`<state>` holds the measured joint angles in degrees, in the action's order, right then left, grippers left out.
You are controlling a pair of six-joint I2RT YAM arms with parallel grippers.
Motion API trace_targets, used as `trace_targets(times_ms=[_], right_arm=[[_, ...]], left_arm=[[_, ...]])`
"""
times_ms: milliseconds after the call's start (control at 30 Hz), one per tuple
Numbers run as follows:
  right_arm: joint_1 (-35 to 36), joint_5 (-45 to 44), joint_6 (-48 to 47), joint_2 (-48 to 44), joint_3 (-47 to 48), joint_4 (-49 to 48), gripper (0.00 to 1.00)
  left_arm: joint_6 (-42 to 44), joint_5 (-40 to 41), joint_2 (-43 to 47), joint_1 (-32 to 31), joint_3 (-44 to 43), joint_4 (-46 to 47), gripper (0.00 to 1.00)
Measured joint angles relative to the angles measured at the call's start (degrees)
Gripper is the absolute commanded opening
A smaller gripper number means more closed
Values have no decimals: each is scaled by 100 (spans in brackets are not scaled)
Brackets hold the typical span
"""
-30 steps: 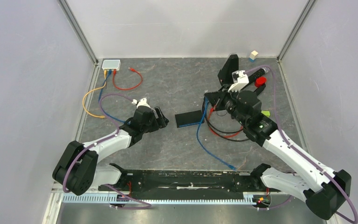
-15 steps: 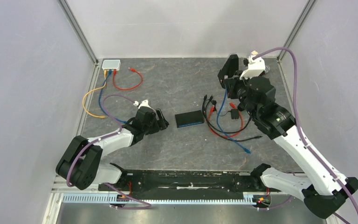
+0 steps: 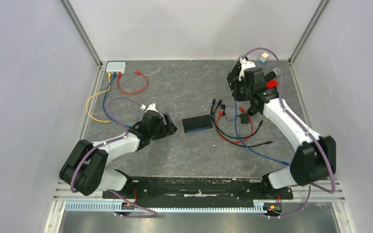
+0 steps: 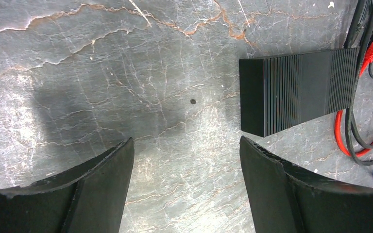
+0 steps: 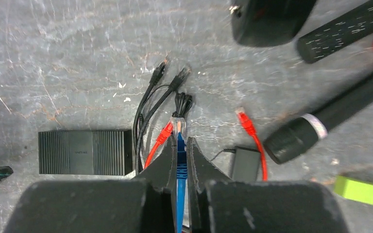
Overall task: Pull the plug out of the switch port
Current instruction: Place the connector at the center of the board.
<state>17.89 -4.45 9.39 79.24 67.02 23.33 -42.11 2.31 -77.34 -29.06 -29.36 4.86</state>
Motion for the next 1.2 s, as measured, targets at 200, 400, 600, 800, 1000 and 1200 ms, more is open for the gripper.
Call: trace_targets(times_ms=[200, 400, 600, 800, 1000, 1200], right_arm=[[-345, 1034, 354, 1067, -79, -715, 0], [-704, 1915, 1099, 1836, -76, -1624, 2], [-793, 1939, 1635, 2142, -208, -2297, 6], [-811, 1440, 1799, 1974, -802, -2820, 43], [-848, 1075, 1622, 1578, -1095, -2839, 67], [-844, 1220, 1469, 658, -1613, -2894, 69]], left_arm=[[0, -4, 2, 0, 0, 2, 86], [2, -101, 4, 0, 0, 26, 87], [4, -138, -61, 0, -2, 125, 87], [68, -389, -304, 0, -151, 278, 87], [111, -584, -439, 0, -208, 409, 88], [125, -664, -501, 0, -236, 472, 88]])
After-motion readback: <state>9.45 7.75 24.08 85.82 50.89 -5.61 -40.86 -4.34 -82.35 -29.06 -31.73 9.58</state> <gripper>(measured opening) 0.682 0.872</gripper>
